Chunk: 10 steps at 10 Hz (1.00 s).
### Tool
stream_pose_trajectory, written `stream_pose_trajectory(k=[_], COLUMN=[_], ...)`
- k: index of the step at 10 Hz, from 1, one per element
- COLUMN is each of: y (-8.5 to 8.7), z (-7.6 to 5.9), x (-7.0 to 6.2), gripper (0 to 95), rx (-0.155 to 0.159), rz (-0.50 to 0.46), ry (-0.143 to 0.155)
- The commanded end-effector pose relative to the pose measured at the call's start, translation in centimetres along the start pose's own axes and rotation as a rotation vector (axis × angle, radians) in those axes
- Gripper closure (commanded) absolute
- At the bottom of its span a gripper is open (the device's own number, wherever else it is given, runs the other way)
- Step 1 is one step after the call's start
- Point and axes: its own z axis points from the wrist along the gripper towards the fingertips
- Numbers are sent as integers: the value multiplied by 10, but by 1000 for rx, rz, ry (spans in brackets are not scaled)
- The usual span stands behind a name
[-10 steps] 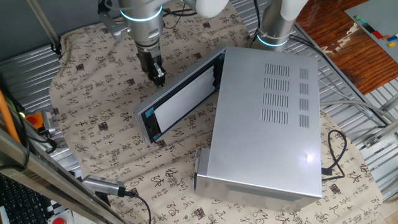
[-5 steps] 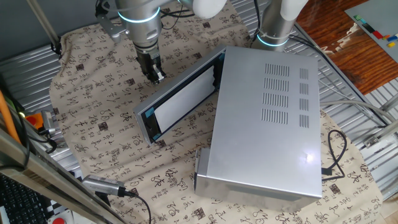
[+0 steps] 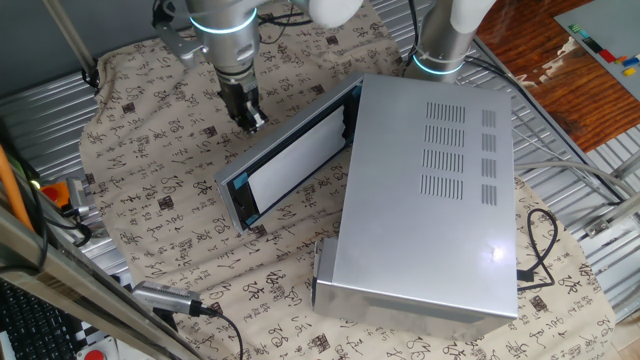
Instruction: Close the microwave door
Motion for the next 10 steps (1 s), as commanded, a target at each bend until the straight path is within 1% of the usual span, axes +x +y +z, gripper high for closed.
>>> stream_pose_trajectory(k=[1, 3, 4, 5, 6, 7, 8, 9, 10], y=[-1, -9, -26, -35, -53, -61, -65, -72, -72], z=[-1, -4, -9, -11, -16, -20, -23, -34, -37], x=[3, 4, 0, -1, -5, -5, -5, 1, 3], gripper=[950, 950, 950, 950, 950, 950, 950, 950, 950], rx=[3, 1, -2, -4, -7, -9, -11, -18, -21], rz=[0, -42, -65, -81, -102, -109, -110, -109, -106], ry=[5, 5, 13, 12, 11, 11, 10, 8, 7])
